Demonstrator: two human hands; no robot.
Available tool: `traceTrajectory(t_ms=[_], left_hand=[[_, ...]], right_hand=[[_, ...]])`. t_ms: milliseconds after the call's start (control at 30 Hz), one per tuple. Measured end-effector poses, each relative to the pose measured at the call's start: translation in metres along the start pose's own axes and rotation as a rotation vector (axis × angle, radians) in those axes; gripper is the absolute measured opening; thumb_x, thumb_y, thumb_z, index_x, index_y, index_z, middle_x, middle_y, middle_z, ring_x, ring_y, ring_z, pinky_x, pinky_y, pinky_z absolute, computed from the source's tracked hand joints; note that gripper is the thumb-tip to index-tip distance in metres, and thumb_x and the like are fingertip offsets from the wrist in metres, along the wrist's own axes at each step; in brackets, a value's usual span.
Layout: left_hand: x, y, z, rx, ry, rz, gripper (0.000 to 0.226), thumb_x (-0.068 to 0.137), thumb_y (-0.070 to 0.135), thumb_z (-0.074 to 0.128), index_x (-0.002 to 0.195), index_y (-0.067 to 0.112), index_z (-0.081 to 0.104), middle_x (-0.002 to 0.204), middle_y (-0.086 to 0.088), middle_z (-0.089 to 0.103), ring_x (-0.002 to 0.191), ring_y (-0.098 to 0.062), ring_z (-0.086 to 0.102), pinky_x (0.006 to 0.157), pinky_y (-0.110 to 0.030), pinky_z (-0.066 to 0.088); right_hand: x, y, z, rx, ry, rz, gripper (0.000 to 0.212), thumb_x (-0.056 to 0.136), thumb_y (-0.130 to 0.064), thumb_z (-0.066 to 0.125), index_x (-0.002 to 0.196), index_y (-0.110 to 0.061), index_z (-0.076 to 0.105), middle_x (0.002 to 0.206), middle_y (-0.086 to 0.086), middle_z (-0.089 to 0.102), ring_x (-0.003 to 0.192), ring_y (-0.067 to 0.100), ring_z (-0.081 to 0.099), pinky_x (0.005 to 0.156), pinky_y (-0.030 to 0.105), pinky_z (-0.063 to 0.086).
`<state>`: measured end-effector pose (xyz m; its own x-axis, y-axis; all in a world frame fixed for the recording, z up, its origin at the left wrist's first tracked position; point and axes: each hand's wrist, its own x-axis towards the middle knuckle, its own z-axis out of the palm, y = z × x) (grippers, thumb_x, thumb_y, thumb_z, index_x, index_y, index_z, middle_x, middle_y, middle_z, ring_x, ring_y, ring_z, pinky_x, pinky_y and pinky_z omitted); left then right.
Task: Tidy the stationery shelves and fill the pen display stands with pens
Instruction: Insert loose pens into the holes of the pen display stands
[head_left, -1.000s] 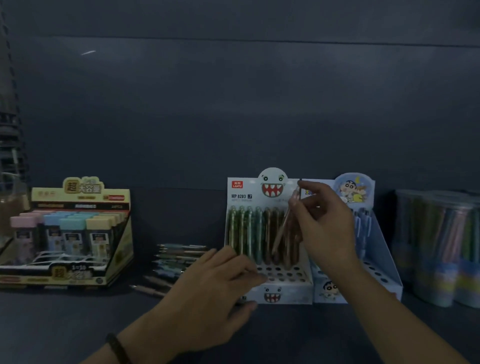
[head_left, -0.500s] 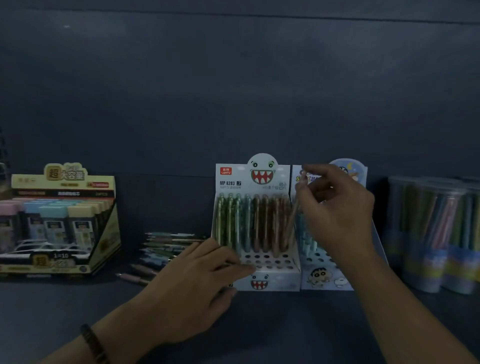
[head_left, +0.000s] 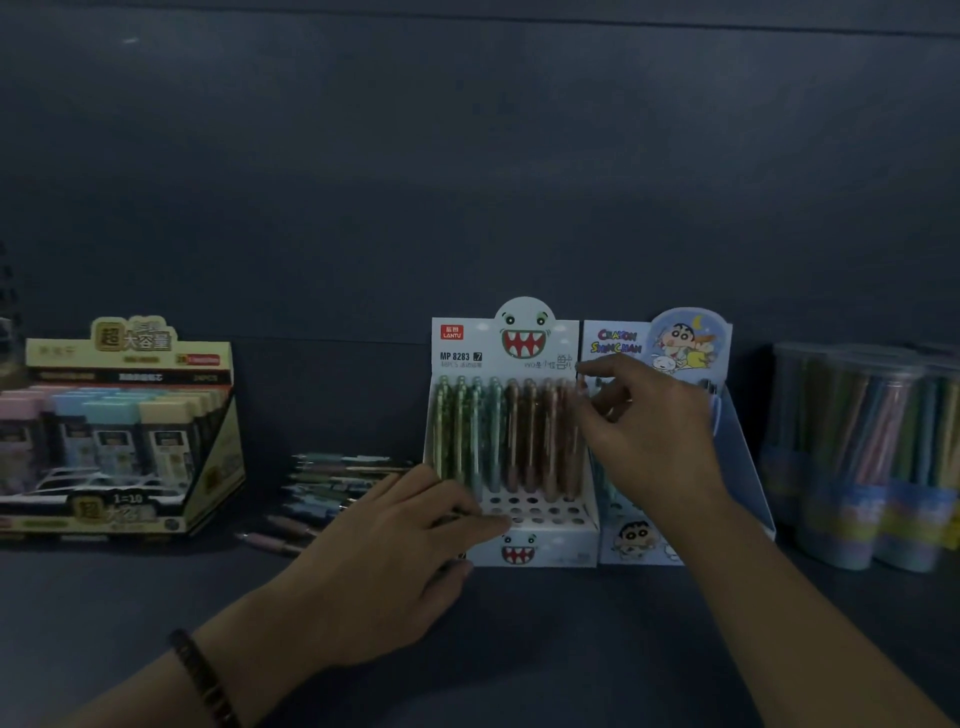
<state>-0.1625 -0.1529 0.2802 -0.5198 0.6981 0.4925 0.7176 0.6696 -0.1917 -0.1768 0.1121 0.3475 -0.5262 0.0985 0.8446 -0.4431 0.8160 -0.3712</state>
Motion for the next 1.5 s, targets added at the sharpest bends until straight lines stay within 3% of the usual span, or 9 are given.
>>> traceTrajectory(t_ms=[167, 433, 567, 667, 733, 867, 1133, 1233, 1500], left_hand=[[-0.001, 0.0, 0.0, -0.012, 0.003, 0.014, 0.047, 0.107, 0.046, 0.044, 0.153, 0.046, 0.043, 0.134, 0.021, 0.046, 0.122, -0.008, 0.044, 0.107, -0.03, 0.043], [-0.001, -0.003, -0.002, -0.039, 0.038, 0.057, 0.046, 0.104, 0.044, 0.05, 0.15, 0.043, 0.049, 0.133, 0.021, 0.048, 0.122, -0.007, 0.047, 0.105, -0.03, 0.043], [-0.005, -0.021, -0.018, -0.183, 0.179, 0.037, 0.04, 0.093, 0.029, 0.072, 0.132, 0.034, 0.066, 0.124, 0.019, 0.057, 0.116, -0.006, 0.054, 0.101, -0.029, 0.044], [-0.015, -0.048, -0.041, -0.239, 0.363, -0.028, 0.037, 0.081, 0.012, 0.084, 0.116, 0.023, 0.073, 0.113, 0.011, 0.065, 0.107, -0.015, 0.063, 0.094, -0.032, 0.048], [-0.029, -0.068, -0.051, -0.283, 0.401, -0.129, 0.032, 0.081, 0.006, 0.08, 0.103, 0.028, 0.074, 0.097, 0.017, 0.066, 0.086, -0.012, 0.066, 0.077, -0.022, 0.049], [-0.054, -0.101, -0.05, -0.439, 0.227, -0.367, 0.032, 0.081, 0.004, 0.074, 0.086, 0.035, 0.074, 0.076, 0.003, 0.067, 0.06, -0.015, 0.062, 0.055, -0.024, 0.047], [-0.05, -0.091, -0.045, -0.52, -0.09, -0.268, 0.026, 0.078, 0.016, 0.073, 0.098, 0.029, 0.081, 0.098, 0.018, 0.072, 0.089, 0.002, 0.068, 0.076, -0.008, 0.046], [-0.053, -0.094, -0.045, -0.521, -0.175, -0.283, 0.032, 0.079, 0.018, 0.076, 0.108, 0.032, 0.08, 0.108, 0.017, 0.073, 0.101, 0.001, 0.069, 0.085, -0.016, 0.052], [-0.053, -0.094, -0.033, -0.504, -0.19, -0.38, 0.039, 0.078, 0.006, 0.076, 0.107, 0.031, 0.08, 0.096, 0.011, 0.075, 0.09, -0.003, 0.07, 0.072, -0.01, 0.048]], right_hand=[[-0.001, -0.001, -0.002, -0.057, -0.023, 0.007, 0.012, 0.094, -0.03, 0.075, 0.105, -0.026, 0.078, 0.055, -0.018, 0.056, 0.058, 0.004, 0.059, 0.066, 0.019, 0.041], [-0.001, 0.001, 0.002, -0.066, -0.15, 0.086, 0.008, 0.097, -0.03, 0.069, 0.1, -0.026, 0.075, 0.051, -0.005, 0.058, 0.054, 0.006, 0.057, 0.054, 0.02, 0.037], [-0.007, -0.006, 0.004, 0.006, -0.026, 0.055, 0.019, 0.099, -0.029, 0.066, 0.117, -0.026, 0.072, 0.05, -0.008, 0.058, 0.055, 0.007, 0.061, 0.057, 0.016, 0.04], [-0.014, -0.019, 0.012, 0.13, 0.01, 0.01, 0.009, 0.099, -0.022, 0.066, 0.106, -0.025, 0.071, 0.05, -0.005, 0.056, 0.056, 0.011, 0.06, 0.057, 0.024, 0.044], [-0.021, -0.029, 0.02, 0.187, -0.054, -0.02, 0.007, 0.098, -0.021, 0.067, 0.097, -0.024, 0.072, 0.055, -0.004, 0.057, 0.058, 0.013, 0.059, 0.058, 0.026, 0.047], [-0.033, -0.044, 0.034, 0.238, -0.244, -0.041, 0.008, 0.099, -0.022, 0.068, 0.1, -0.029, 0.072, 0.062, -0.004, 0.059, 0.062, 0.013, 0.059, 0.059, 0.021, 0.046], [-0.04, -0.046, 0.038, 0.253, -0.368, -0.045, 0.014, 0.1, -0.023, 0.067, 0.11, -0.032, 0.068, 0.063, -0.002, 0.06, 0.061, 0.013, 0.06, 0.06, 0.031, 0.052], [-0.041, -0.045, 0.039, 0.25, -0.363, -0.048, 0.013, 0.099, -0.022, 0.068, 0.106, -0.032, 0.07, 0.064, -0.001, 0.06, 0.062, 0.013, 0.061, 0.061, 0.03, 0.052], [-0.041, -0.043, 0.04, 0.273, -0.365, -0.035, 0.013, 0.097, -0.02, 0.07, 0.102, -0.032, 0.072, 0.063, -0.001, 0.06, 0.06, 0.013, 0.059, 0.059, 0.023, 0.05]])
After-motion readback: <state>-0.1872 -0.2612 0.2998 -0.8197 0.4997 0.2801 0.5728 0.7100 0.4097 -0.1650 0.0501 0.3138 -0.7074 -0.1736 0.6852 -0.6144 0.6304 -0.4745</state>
